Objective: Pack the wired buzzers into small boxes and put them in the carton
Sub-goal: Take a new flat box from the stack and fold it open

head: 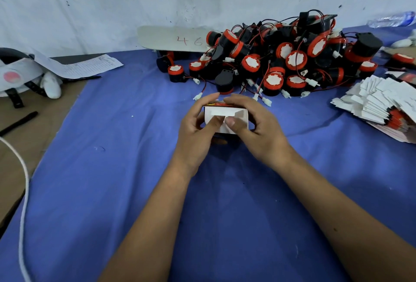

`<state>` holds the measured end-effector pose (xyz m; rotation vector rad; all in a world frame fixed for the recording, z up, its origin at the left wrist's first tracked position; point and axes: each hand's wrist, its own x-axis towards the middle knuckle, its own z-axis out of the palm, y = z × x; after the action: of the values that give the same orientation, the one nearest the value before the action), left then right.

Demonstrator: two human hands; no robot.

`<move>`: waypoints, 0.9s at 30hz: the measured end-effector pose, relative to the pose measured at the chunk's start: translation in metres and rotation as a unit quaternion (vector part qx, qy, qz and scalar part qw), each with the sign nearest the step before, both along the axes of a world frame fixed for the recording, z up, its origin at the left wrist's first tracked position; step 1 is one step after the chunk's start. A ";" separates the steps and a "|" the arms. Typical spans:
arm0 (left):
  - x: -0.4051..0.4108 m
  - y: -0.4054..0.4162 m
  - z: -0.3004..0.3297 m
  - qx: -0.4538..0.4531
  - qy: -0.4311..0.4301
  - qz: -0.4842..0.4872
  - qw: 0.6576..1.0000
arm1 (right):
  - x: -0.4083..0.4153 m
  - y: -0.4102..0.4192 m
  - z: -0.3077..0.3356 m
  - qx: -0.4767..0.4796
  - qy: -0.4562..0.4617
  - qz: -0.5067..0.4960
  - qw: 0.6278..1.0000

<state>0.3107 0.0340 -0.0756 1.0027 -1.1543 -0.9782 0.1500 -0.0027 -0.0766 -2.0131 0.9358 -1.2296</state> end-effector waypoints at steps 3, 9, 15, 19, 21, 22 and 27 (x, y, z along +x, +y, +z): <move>0.001 -0.001 -0.001 0.003 0.021 0.020 1.000 | -0.002 0.002 0.003 0.053 0.005 0.064 0.997; 0.003 -0.004 -0.003 0.032 0.035 0.083 0.995 | -0.001 0.004 0.006 0.147 -0.104 0.140 0.974; 0.003 -0.004 -0.004 0.022 0.004 0.075 0.997 | -0.003 0.001 0.005 0.134 -0.101 0.068 0.984; 0.002 -0.004 -0.006 0.010 -0.041 0.073 0.996 | -0.005 -0.002 0.003 0.110 -0.087 0.043 0.989; 0.002 -0.003 -0.006 0.008 -0.051 0.081 0.995 | -0.006 -0.003 0.002 0.104 -0.089 0.042 0.990; 0.001 -0.003 -0.007 0.011 -0.050 0.086 0.995 | -0.006 -0.004 0.001 0.101 -0.090 0.045 0.990; 0.000 -0.002 -0.007 -0.001 -0.077 0.090 0.993 | -0.007 -0.008 -0.004 0.093 -0.085 0.046 0.991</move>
<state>0.3107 0.0322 -0.0827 1.1757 -1.1676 -0.7658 0.1430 -0.0107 -0.0802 -1.7575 0.8318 -1.1960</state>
